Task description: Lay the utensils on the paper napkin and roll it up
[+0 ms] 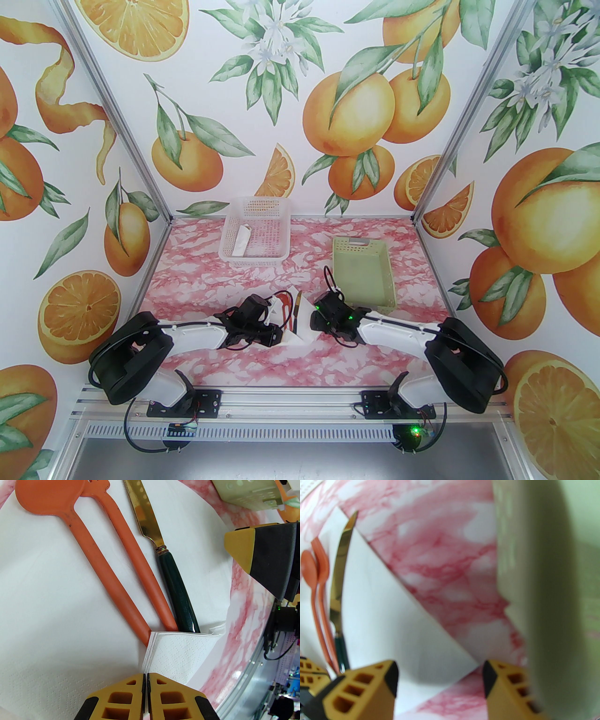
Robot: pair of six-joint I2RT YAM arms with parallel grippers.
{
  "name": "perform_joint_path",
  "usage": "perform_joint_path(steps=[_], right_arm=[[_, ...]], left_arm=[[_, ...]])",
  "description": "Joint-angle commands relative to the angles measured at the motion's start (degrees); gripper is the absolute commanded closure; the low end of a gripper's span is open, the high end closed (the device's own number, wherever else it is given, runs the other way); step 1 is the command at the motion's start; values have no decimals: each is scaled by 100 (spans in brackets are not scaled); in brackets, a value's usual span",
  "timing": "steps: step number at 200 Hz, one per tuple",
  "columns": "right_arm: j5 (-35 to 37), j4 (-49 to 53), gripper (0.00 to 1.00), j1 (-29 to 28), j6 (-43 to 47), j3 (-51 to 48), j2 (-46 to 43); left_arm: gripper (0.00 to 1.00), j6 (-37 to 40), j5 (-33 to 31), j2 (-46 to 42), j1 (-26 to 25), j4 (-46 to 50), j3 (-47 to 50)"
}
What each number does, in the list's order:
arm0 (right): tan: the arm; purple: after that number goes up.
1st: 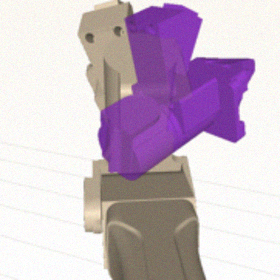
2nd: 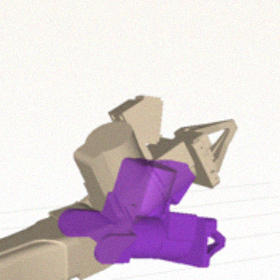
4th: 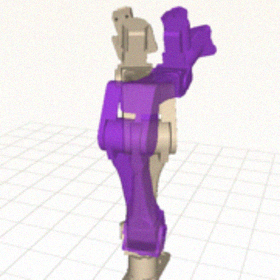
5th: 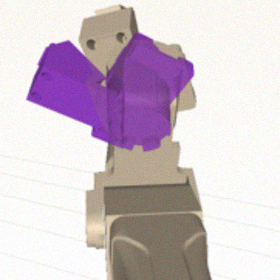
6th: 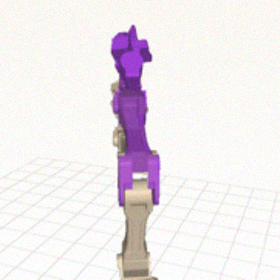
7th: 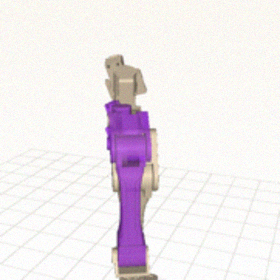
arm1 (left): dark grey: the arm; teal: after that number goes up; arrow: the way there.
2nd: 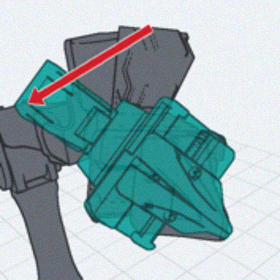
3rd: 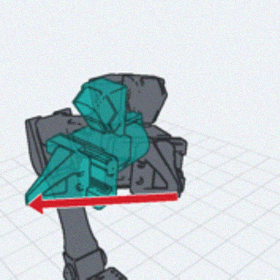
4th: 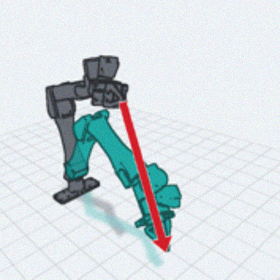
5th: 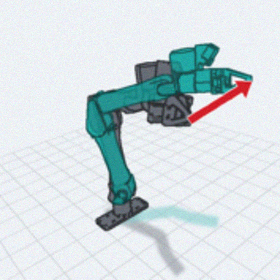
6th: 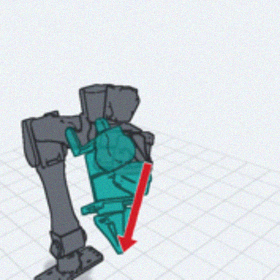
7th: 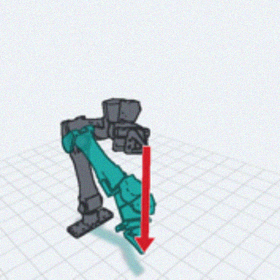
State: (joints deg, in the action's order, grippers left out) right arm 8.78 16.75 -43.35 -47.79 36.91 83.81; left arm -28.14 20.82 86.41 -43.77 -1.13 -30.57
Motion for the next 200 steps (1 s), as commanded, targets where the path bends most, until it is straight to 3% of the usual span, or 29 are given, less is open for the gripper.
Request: perform_joint_path(steps=[1,200], right_arm=[[21,-129,35,36,112,171,203],[-1279,-929,38,-219,-316,167,13]], left_arm=[[87,65,-59,-54,39,49,38],[87,92,-111,-107,36,118,33]])
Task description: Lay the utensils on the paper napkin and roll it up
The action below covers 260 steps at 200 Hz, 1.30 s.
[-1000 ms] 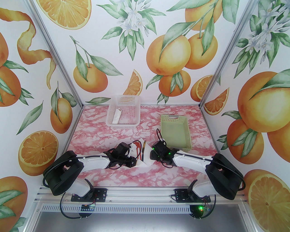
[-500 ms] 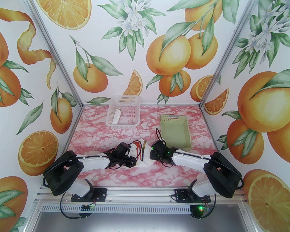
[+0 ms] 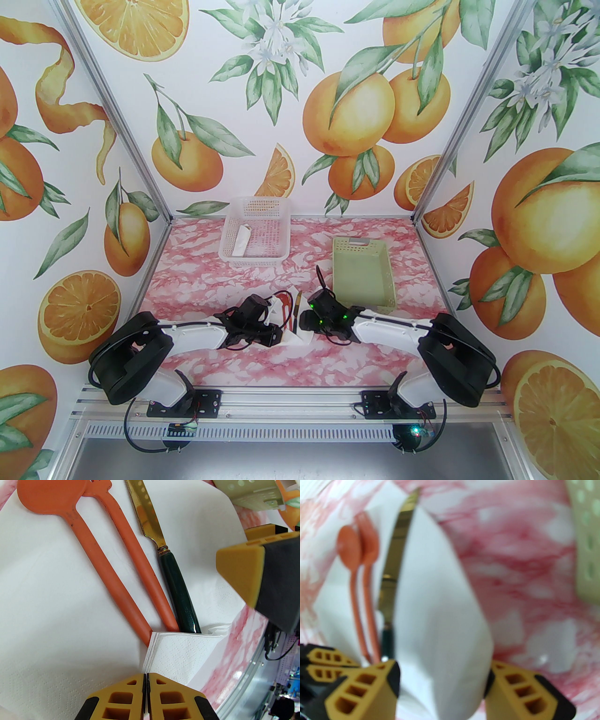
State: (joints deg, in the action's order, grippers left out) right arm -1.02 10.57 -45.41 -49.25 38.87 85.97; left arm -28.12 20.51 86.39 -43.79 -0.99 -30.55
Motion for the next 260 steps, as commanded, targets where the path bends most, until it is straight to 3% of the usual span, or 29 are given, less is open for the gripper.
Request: perform_joint_path(steps=[1,97,175,260], right_arm=[[-306,-314,38,-13,-175,-38,-213],[-1087,-1929,38,-38,-1396,-1016,-630],[-755,-1990,38,-75,-1421,-1272,-848],[-751,-1495,39,439,-817,-1013,-1008]], left_arm=[[87,89,-82,-100,38,107,35],[87,122,-85,-74,41,141,5],[87,135,-85,-72,39,153,1],[87,118,-124,-61,43,165,-13]])
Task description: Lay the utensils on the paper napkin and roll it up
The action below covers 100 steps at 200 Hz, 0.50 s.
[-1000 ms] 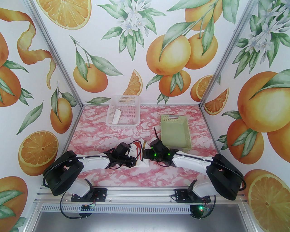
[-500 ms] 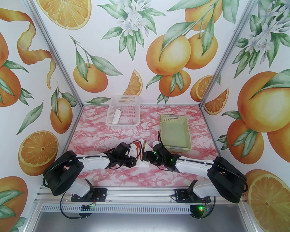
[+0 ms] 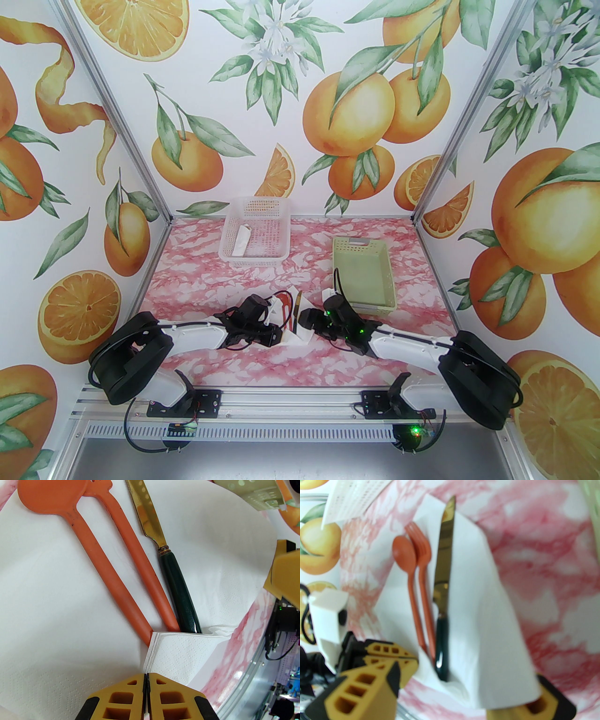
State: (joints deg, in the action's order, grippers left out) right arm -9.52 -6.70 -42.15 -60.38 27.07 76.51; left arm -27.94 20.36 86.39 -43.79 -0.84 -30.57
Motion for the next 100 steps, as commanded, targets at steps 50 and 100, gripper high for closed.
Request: perform_joint_path(steps=[50,100], right_arm=[[328,649,50,227,527,154,-119],[747,1265,60,295,996,342,-110]], left_arm=[[87,96,-105,-61,46,162,-19],[87,99,-115,-78,39,176,-27]])
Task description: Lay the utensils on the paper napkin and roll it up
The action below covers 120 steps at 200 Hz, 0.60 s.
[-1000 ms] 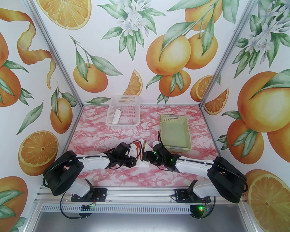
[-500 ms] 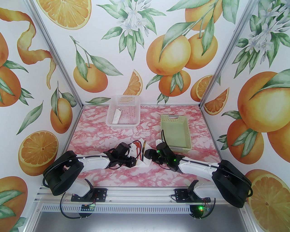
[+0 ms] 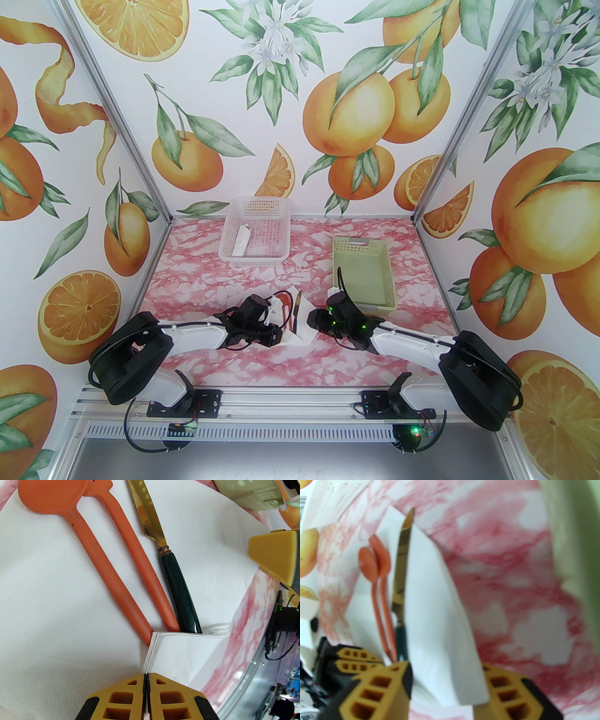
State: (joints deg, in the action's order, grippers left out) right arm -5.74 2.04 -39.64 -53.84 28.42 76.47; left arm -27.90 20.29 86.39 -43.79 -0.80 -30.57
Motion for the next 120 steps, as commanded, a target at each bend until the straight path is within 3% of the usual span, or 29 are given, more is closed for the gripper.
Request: perform_joint_path(steps=[1,46,65,95,120], right_arm=[[370,396,60,39,350,211,-101],[554,684,73,51,575,390,16],[536,764,83,48,651,445,17],[-58,390,94,43,623,436,26],[-441,108,96,-22,495,457,115]], left_arm=[[87,98,-106,-78,38,170,-28],[87,85,-107,-78,46,172,-35],[87,90,-107,-74,46,180,-46],[87,90,-110,-79,38,193,-51],[87,94,-112,-61,38,194,-63]])
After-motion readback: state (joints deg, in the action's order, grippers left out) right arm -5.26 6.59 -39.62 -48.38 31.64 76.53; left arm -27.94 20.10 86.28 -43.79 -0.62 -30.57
